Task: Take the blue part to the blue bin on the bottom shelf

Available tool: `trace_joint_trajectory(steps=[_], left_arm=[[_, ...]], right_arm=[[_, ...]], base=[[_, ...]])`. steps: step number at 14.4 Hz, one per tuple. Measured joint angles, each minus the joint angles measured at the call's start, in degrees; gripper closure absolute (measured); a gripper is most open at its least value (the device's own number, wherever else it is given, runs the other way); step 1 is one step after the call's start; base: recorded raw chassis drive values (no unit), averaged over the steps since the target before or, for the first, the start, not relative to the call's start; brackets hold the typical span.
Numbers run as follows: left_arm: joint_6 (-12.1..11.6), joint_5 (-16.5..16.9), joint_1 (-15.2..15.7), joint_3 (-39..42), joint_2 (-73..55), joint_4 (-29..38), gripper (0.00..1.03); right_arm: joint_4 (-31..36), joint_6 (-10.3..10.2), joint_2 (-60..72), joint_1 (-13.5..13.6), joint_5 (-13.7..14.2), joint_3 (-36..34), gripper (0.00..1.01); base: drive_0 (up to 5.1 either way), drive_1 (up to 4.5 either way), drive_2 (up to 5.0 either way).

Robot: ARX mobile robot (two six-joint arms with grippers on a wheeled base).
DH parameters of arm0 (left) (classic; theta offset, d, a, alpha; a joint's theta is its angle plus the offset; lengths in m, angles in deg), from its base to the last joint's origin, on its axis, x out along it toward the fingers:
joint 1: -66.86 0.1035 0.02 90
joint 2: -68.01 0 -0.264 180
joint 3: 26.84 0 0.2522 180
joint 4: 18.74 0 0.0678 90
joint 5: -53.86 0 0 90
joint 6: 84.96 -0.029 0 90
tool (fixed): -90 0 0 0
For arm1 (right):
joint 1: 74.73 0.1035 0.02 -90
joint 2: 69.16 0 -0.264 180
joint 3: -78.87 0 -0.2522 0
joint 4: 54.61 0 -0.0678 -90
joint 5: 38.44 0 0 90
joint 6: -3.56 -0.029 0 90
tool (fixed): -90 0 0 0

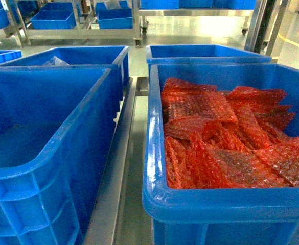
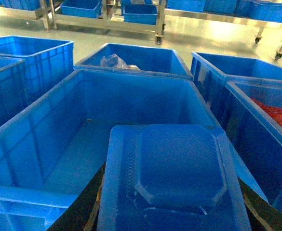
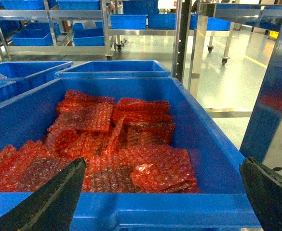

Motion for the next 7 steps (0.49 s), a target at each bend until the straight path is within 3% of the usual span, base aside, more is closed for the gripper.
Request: trace_joint_trajectory(steps=[7], left_arm=[[0.0,0.0,0.0,0.0,0.0,0.0,0.6]], right_arm=[[0.0,0.0,0.0,0.0,0.0,0.0,0.03]], base=[[0.0,0.0,0.0]])
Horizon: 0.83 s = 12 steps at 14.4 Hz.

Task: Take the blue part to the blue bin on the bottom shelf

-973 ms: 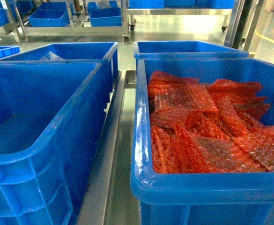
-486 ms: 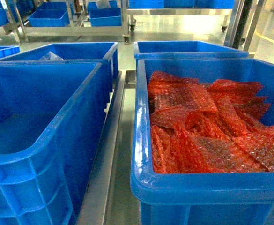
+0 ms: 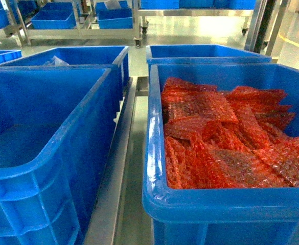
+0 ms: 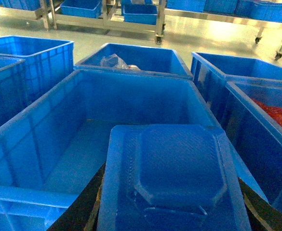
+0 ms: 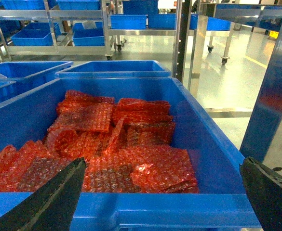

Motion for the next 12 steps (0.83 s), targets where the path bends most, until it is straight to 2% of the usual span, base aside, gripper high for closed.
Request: trace_joint_trajectory(steps=[2,3,4,6,7,8,9,12], left_arm=[[-0.13,-0.15,-0.02,0.0,0.0,0.22,0.6],[-1.44,-2.6,-1.16,0.76,0.0,3.3,0.6],[-3.69,-3.52,-1.97,0.87,-1.64,7.04,0.6],[-5.16,2.56,6.05,-0.57,-16.83,21.07,0.6],[-5.68,6.78,10.38,-2.95,-27.82,30.05,0.6],[-6.25,10.03,13.44,-6.05,-38.42,38.18,0.51],[-6.69,10.16,13.94,-6.8,-44.52,40.68,0.38],[-7.54,10.58,13.64,-5.7,-45.2,40.72,0.03]], right_arm=[[0.0,0.0,0.0,0.0,0.0,0.0,0.03],[0.02,-0.02,0.0,0.0,0.0,0.0,0.03],[-0.02,0.0,0.0,0.0,0.02,0.0,0.03],[0.0,0.0,0.0,0.0,0.0,0.0,0.03],[0.02,0.0,0.0,0.0,-0.02,0.0,0.03],[0.04,0.0,0.0,0.0,-0.02,0.0,0.03],[0.0,-0.02,0.0,0.0,0.02,0.0,0.03],[0.04,0.0,0.0,0.0,0.0,0.0,0.03]], base=[[0.0,0.0,0.0],[0.0,0.0,0.0],[0.0,0.0,0.0],[0.0,0.0,0.0],[0.0,0.0,0.0],[0.0,0.0,0.0],[0.0,0.0,0.0],[0.0,0.0,0.0]])
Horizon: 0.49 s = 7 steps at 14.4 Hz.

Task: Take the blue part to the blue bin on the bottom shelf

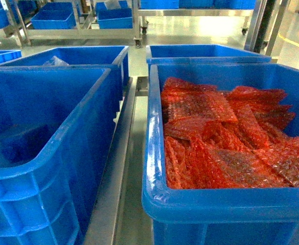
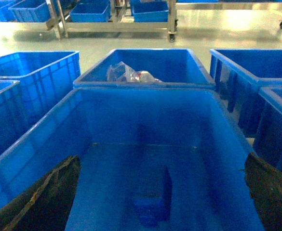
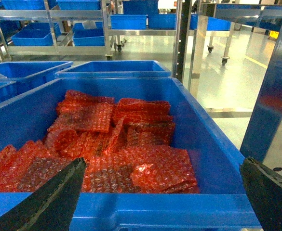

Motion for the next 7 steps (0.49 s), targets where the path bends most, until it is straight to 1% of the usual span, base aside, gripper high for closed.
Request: trace_joint_trajectory(steps=[1,2,3,4,6,7], left_arm=[[-0.11,5.6,1.7,1.77,-0.04,6.88,0.13],[-0.11,9.62,3.17,4.66,2.34,9.03,0.26],[-0.11,11.39,4.26,7.52,4.92,8.59,0.39],[-0.11,12.81,5.64,10.16,7.82,7.89,0.57],[-0.11,14.36,7.1,12.76,12.46,6.49,0.83],[-0.11,15.13,7.89,14.27,14.97,5.14,0.97]], right_arm=[[0.0,0.0,0.0,0.0,-0.02,0.0,0.03],[-0.02,0.0,0.0,0.0,0.0,0.0,0.03],[0.02,-0.02,0.0,0.0,0.0,0.0,0.03],[0.0,-0.02,0.0,0.0,-0.02,0.0,0.03],[0.0,0.0,0.0,0.0,0.0,0.0,0.03],[0.0,0.0,0.0,0.0,0.0,0.0,0.03]], base=[[0.0,0.0,0.0],[0.0,0.0,0.0],[0.0,0.0,0.0],[0.0,0.0,0.0],[0.0,0.0,0.0],[0.0,0.0,0.0]])
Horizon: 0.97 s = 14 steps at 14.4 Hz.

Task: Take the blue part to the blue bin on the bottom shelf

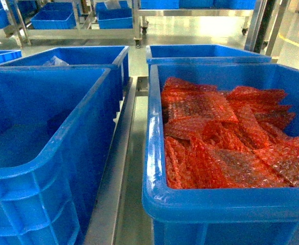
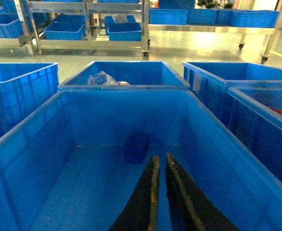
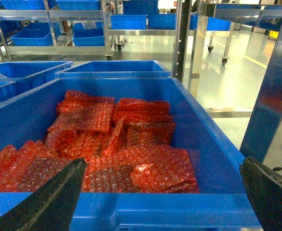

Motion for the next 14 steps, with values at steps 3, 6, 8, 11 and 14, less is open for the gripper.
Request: trace_joint_trajectory(steps=[3,6,8,11,14], left_arm=[[-0.02,4.83,5.18,2.89,7.45,-4.39,1.01],[-0.02,5.16,4.83,5.49,12.83,-6.03,1.01],[-0.04,5.18,4.83,6.43,15.87,-9.27,1.01],[-0.02,5.16,4.83,6.43,21.64,-13.94,1.01],[-0.02,5.18,4.83,6.43,24.81,-17.35,1.01]], right_arm=[[0.04,-0.02,0.0,0.0,-0.02,0.0,0.03],[0.0,0.0,0.0,0.0,0.0,0.0,0.03],[0.0,0.0,0.0,0.0,0.0,0.0,0.03],[0.0,-0.02,0.0,0.0,0.0,0.0,0.03],[0.0,0.0,0.0,0.0,0.0,0.0,0.03]], base=[[0.0,0.0,0.0],[0.0,0.0,0.0],[0.0,0.0,0.0],[0.0,0.0,0.0],[0.0,0.0,0.0]])
